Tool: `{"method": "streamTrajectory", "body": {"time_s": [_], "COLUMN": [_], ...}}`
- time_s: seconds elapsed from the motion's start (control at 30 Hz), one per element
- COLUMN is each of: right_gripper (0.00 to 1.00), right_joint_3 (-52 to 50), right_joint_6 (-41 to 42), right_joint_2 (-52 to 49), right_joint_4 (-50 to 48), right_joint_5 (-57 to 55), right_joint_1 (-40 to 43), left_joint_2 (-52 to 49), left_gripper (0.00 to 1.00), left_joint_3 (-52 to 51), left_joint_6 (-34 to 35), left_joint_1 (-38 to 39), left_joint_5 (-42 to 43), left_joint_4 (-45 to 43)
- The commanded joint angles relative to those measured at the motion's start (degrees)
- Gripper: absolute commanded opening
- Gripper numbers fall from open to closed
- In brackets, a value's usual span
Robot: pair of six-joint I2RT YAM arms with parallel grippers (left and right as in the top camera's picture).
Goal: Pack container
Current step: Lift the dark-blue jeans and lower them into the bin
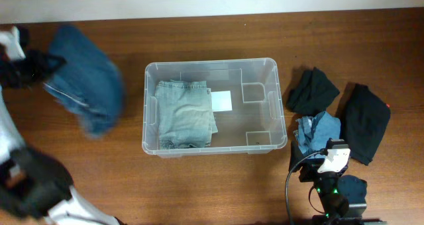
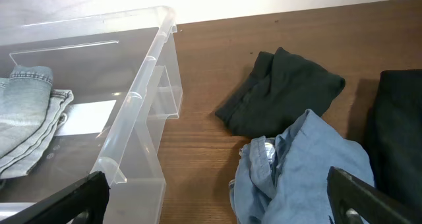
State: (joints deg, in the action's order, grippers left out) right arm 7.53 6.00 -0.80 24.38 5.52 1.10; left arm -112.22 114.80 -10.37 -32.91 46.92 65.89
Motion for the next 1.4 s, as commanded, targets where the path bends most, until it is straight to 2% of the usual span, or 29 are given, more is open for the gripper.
{"method": "streamTrajectory", "body": {"time_s": [0.0, 0.1, 0.27, 0.33, 0.47, 0.53, 0.63, 0.7, 0.77, 0.87, 1.0, 1.23, 1.37], "right_gripper": [0.98, 0.98, 0.98, 0.98, 0.98, 0.98, 0.98, 0.98, 0.98, 0.98, 0.99, 0.98, 0.98], "right_joint_3": [-0.42, -0.42, -0.42, -0.42, -0.42, -0.42, -0.42, -0.42, -0.42, -0.42, -0.42, -0.42, -0.42], "right_joint_6": [0.46, 0.46, 0.46, 0.46, 0.46, 0.46, 0.46, 0.46, 0.46, 0.46, 0.46, 0.46, 0.46], "right_joint_2": [0.37, 0.37, 0.37, 0.37, 0.37, 0.37, 0.37, 0.37, 0.37, 0.37, 0.37, 0.37, 0.37], "right_joint_4": [0.02, 0.04, 0.04, 0.04, 0.04, 0.04, 0.04, 0.04, 0.04, 0.04, 0.04, 0.04, 0.04], "right_joint_5": [0.28, 0.28, 0.28, 0.28, 0.28, 0.28, 0.28, 0.28, 0.28, 0.28, 0.28, 0.28, 0.28], "right_joint_1": [0.48, 0.48, 0.48, 0.48, 0.48, 0.48, 0.48, 0.48, 0.48, 0.48, 0.48, 0.48, 0.48], "left_joint_2": [17.22, 23.34, 29.86, 29.75, 29.64, 29.64, 29.62, 29.53, 28.83, 27.47, 23.02, 16.26, 15.19], "left_gripper": [0.0, 0.0, 0.0, 0.0, 0.0, 0.0, 0.0, 0.0, 0.0, 0.0, 0.0, 0.0, 0.0], "left_joint_3": [1.4, 1.4, 1.4, 1.18, -1.66, -4.76, -12.09, -15.8, -22.95, -27.98, -30.56, -30.56, -30.56], "left_joint_6": [-1.31, -1.03, 2.16, 10.29, 16.37, 20.37, 28.33, 31.45, 38.16, 44.54, 48.76, 48.76, 48.7], "left_joint_1": [3.08, 6.84, 18.86, 27.17, 37.13, 42.58, 50.75, 53.77, 58.51, 62.18, 68.67, 73.94, 74.12], "left_joint_5": [4.04, 4.02, 2.78, -6.38, -14.29, -17.94, -23.15, -25.59, -28.17, -30.69, -37.11, -42.01, -42.32], "left_joint_4": [-0.04, 0.33, 4.44, 7.1, 4.83, 0.35, -11.32, -17.18, -28.63, -37.35, -44.37, -51.58, -49.31]}}
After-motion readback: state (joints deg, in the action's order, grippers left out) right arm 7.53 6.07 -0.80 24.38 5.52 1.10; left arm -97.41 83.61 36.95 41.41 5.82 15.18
